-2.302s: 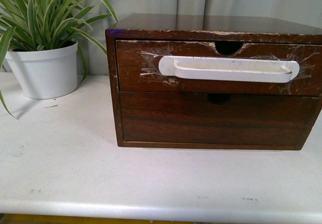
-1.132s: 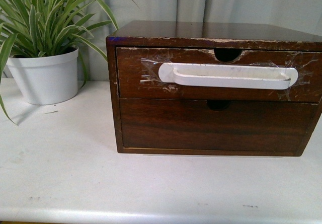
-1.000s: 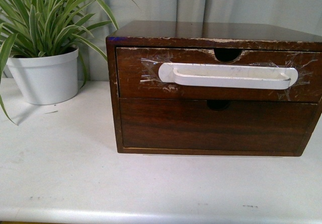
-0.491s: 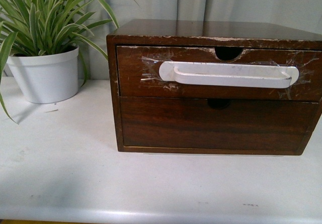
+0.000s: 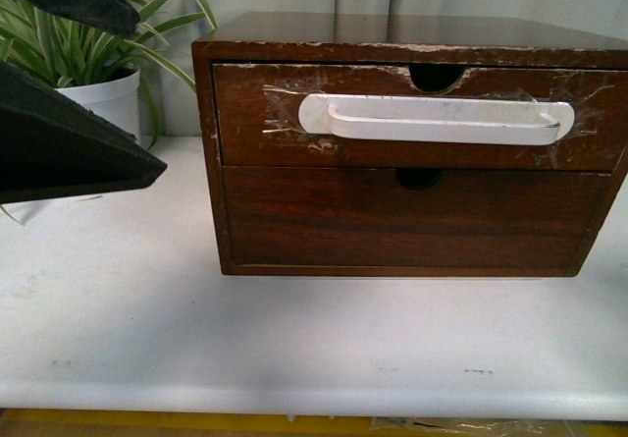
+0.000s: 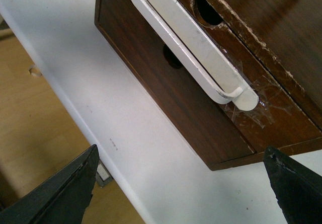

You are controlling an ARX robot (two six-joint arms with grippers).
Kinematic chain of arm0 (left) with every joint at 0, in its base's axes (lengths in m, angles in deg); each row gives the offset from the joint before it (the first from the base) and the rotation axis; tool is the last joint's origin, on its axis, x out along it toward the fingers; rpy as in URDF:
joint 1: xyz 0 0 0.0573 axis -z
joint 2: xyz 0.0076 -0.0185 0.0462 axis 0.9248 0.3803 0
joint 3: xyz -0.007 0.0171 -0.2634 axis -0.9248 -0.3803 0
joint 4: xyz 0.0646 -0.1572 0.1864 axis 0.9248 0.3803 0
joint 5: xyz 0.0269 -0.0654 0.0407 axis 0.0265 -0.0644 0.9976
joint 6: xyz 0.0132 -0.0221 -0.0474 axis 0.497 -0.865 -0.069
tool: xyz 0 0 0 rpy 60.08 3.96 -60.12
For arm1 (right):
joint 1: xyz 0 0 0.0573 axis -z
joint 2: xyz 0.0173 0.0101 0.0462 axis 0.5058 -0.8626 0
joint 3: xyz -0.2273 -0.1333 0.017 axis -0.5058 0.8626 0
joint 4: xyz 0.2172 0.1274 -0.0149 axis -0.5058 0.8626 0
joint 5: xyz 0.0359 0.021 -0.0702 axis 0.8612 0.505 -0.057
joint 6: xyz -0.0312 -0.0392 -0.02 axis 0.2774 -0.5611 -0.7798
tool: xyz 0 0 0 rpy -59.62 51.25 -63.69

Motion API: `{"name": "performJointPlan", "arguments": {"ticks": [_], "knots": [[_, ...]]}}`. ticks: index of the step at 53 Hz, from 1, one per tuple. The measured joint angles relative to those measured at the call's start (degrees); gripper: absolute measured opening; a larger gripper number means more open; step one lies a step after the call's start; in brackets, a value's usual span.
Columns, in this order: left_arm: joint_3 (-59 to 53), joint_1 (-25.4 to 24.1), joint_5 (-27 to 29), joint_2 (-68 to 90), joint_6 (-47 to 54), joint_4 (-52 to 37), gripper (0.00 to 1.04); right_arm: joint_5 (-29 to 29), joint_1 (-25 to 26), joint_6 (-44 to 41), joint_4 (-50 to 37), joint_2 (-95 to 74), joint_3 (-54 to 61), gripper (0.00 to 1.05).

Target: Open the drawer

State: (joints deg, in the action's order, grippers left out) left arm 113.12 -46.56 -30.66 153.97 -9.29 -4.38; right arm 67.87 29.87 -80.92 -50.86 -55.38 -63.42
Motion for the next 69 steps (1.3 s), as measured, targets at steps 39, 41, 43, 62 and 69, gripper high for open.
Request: {"name": "performJointPlan", "arguments": {"ticks": [39,41,43,62,69], "knots": [[23.08,6.80,0.39,28.48,1.75,-0.85,0.99,-1.57,-3.74,-9.75,3.98,-16.61,-11.04,0.96],[23.69,6.95,0.37,29.35,1.75,-0.66,0.99,-1.57,-3.82,-9.75,3.98,-16.87,-11.21,0.96],[24.26,7.17,0.42,30.40,1.75,-0.35,0.99,-1.55,-3.87,-9.75,3.98,-17.20,-11.37,0.96],[28.35,8.59,1.05,35.12,2.43,1.25,0.99,-1.11,-3.87,-9.29,2.84,-20.61,-13.09,0.96],[29.24,8.72,2.78,36.85,3.69,2.16,0.99,-0.87,-3.93,-8.90,2.29,-21.24,-13.11,0.96]]}}
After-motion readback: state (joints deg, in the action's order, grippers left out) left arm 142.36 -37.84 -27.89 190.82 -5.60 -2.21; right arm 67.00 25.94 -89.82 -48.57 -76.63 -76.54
